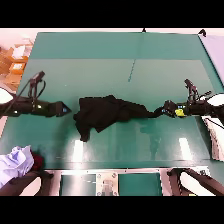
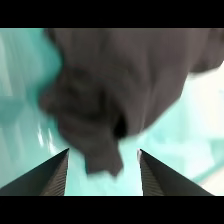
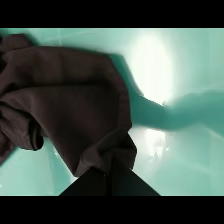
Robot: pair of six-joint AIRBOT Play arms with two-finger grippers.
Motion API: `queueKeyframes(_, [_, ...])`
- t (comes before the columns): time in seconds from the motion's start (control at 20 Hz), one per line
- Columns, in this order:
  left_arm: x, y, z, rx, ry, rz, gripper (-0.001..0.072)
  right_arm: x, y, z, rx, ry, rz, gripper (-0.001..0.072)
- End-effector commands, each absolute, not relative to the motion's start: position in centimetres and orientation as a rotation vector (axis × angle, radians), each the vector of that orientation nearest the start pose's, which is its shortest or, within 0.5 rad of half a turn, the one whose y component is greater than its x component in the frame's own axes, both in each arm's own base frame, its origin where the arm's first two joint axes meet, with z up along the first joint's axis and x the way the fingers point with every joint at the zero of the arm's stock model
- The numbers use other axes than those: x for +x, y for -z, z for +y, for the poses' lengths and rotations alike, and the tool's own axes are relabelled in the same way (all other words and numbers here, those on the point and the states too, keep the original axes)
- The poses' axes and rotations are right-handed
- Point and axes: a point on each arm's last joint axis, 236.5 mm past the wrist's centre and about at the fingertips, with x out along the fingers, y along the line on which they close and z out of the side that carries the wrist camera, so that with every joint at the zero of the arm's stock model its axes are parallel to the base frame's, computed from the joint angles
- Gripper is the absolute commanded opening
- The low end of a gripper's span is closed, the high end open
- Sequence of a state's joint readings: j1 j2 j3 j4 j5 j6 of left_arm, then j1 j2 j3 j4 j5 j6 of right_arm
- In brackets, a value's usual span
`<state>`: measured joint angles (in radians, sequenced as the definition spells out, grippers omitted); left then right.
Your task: Fold the shirts.
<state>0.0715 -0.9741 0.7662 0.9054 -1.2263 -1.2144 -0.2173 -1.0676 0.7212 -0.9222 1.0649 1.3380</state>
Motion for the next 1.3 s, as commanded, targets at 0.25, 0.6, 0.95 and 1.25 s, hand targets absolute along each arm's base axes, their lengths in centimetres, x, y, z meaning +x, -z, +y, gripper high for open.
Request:
queueKeyframes(0.25, [24.7,6.4,-13.2,-0.647,0.438,1.287,0.0501,31.5,2.5,6.1,0.603,-0.226,1.231,0.0012])
queueKeyframes(0.6, [26.2,6.5,-14.1,-0.686,0.422,1.200,0.0500,31.9,2.3,6.3,0.626,-0.229,1.215,0.0012])
queueKeyframes(0.95, [24.8,10.2,-17.7,-0.650,0.443,1.319,0.0028,31.9,2.0,6.6,0.642,-0.238,1.213,0.0012])
queueKeyframes(1.25, [30.4,-5.3,-21.8,-0.588,0.763,1.077,0.0029,33.2,0.3,5.3,0.637,-0.224,1.167,0.0012])
